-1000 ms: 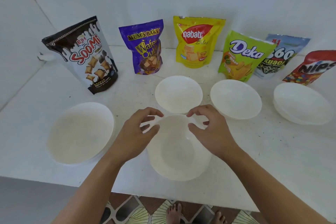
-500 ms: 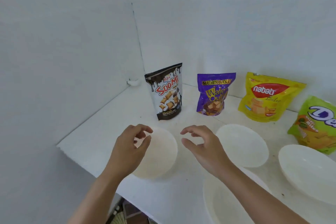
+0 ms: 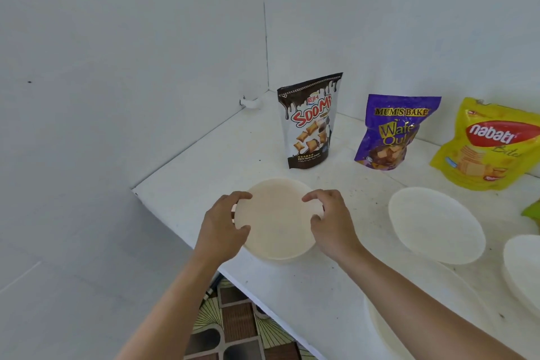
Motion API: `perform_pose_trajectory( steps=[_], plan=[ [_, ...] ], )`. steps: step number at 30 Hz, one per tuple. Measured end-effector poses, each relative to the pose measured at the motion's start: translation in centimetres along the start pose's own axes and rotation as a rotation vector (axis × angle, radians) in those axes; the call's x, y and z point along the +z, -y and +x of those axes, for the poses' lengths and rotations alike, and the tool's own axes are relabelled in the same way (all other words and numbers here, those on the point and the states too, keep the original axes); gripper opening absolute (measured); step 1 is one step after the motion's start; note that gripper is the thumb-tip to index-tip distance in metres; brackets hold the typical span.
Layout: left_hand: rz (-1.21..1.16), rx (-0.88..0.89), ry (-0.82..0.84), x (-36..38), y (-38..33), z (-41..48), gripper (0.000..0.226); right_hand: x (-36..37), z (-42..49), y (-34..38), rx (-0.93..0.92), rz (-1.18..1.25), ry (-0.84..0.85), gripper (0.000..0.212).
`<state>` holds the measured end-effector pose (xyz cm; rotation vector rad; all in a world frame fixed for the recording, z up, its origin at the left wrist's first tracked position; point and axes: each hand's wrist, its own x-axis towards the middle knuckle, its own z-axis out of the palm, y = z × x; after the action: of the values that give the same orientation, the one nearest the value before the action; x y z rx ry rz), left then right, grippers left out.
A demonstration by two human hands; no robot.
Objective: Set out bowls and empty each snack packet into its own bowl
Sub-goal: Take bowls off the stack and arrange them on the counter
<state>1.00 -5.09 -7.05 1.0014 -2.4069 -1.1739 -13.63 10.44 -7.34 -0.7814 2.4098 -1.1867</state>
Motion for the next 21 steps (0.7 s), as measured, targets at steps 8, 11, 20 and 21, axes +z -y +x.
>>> perform_pose_trajectory(
  steps=[8, 11, 20, 21],
  plan=[
    [0.059, -0.036, 0.098, 0.1, 0.2, 0.6, 0.059, 0.7, 0.2, -0.5, -0.014, -0.040, -0.069, 0.043],
    [0.089, -0.030, 0.078, 0.2, 0.1, 0.9, 0.055, 0.5, 0.2, -0.7, -0.003, -0.004, -0.063, 0.045],
    [0.080, 0.044, 0.009, 0.1, 0.7, 1.4, 0.054, 0.3, 0.5, -1.0, -0.007, -0.061, -0.074, 0.049],
    [0.074, 0.049, 0.008, 0.1, 0.8, 1.4, 0.055, 0.3, 0.5, -1.0, -0.006, -0.072, -0.071, 0.048]
  ],
)
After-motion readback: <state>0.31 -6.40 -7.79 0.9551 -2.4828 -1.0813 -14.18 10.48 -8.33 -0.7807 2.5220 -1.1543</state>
